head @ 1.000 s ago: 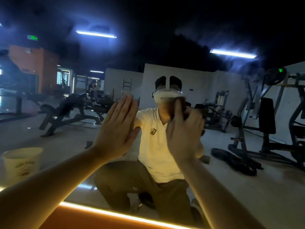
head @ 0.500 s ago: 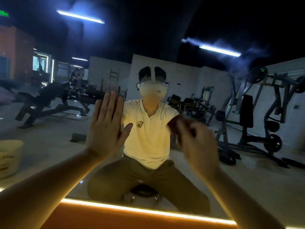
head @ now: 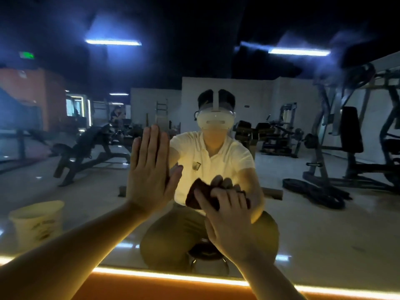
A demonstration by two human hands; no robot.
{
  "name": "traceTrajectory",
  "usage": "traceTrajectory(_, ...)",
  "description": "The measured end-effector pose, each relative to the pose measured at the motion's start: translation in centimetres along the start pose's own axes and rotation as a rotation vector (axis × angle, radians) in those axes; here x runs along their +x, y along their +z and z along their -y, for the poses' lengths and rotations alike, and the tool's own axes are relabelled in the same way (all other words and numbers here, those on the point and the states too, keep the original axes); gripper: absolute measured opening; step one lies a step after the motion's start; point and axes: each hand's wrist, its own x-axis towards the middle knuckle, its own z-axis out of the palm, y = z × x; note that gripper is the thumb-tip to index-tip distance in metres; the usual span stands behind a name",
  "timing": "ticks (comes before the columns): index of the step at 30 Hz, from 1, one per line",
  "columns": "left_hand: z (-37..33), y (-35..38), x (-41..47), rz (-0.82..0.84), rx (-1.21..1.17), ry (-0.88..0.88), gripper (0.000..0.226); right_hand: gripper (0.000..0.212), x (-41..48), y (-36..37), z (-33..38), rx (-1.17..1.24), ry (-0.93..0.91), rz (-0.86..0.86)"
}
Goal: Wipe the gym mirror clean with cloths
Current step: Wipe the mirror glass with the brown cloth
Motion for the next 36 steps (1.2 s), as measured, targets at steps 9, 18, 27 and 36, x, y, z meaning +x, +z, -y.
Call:
traceTrajectory(9, -0.1, -0.2, -0.1, 0.037, 0.072, -0.018, 0.079, 0.056, 4.8, -3.2, -7.4, 0.044, 0.430, -0.206)
traceTrajectory(18, -0.7, -0.2, -0.3, 0.011, 0.033, -0.040, 0.080, 0.045, 6.3, -0.4, -2.1, 0.199, 0.607, -0.366)
traceTrajectory(27, 6.3, -3.8, -1.1, 0.270, 0.058, 0.327, 0.067, 0.043, 2.6, 3.4, 7.6, 0.202, 0.048, -0.084)
traceTrajectory(36, 8.3, -4.2, 5.7, 0.085, 0.040, 0.050, 0.077, 0.045, 4.9, -2.2, -6.1, 0.026, 0.576, -0.279)
